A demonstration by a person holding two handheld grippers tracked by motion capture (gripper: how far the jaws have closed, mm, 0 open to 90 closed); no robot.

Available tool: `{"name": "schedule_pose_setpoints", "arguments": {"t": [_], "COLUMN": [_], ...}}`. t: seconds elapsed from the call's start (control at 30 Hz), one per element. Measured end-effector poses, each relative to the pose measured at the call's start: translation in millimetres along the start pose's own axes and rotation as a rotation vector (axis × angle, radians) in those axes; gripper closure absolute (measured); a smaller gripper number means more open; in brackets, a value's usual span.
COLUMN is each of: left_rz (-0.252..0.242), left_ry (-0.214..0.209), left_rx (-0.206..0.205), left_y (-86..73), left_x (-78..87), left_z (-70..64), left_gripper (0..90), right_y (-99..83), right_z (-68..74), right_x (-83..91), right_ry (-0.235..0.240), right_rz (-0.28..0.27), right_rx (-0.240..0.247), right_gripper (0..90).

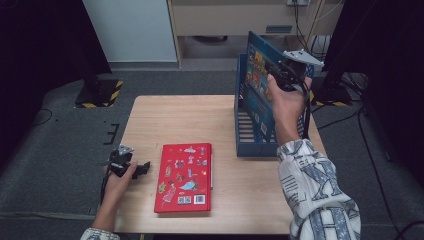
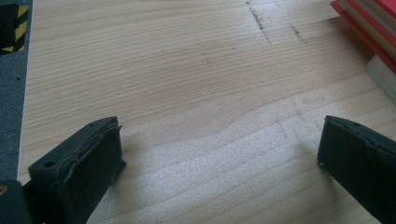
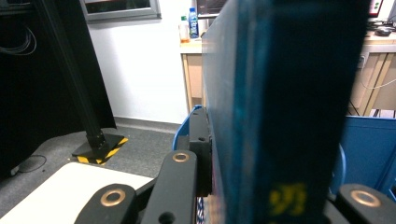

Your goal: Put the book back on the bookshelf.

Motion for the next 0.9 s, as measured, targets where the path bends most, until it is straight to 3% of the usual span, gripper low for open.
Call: {"name": "schedule_pose_setpoints", "arguments": {"t": [0.9], "left_rz": [-0.001], "left_ry": [-0.009], "left_rx": [-0.008], "left_y": [0.5], "left_x": [-0.7], "left_z": [-1.1], "left_gripper": [0.0], "right_y": [-15.7], "right_z": [16.6], "right_x": [-17.0], "right_ry": [-0.012], "right_rz": [-0.043], "right_rx": [0.013], "right_gripper": [82.3]}}
Point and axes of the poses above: each handheld gripper's, and its own axes: x roughly backward along the jaws, y roughly out of its top, z roughly to its left, the point moved 3 cm from there along -x, roughly forward along the jaws, and after that the axes turned 6 degrees about -z, right-handed, at the moved point
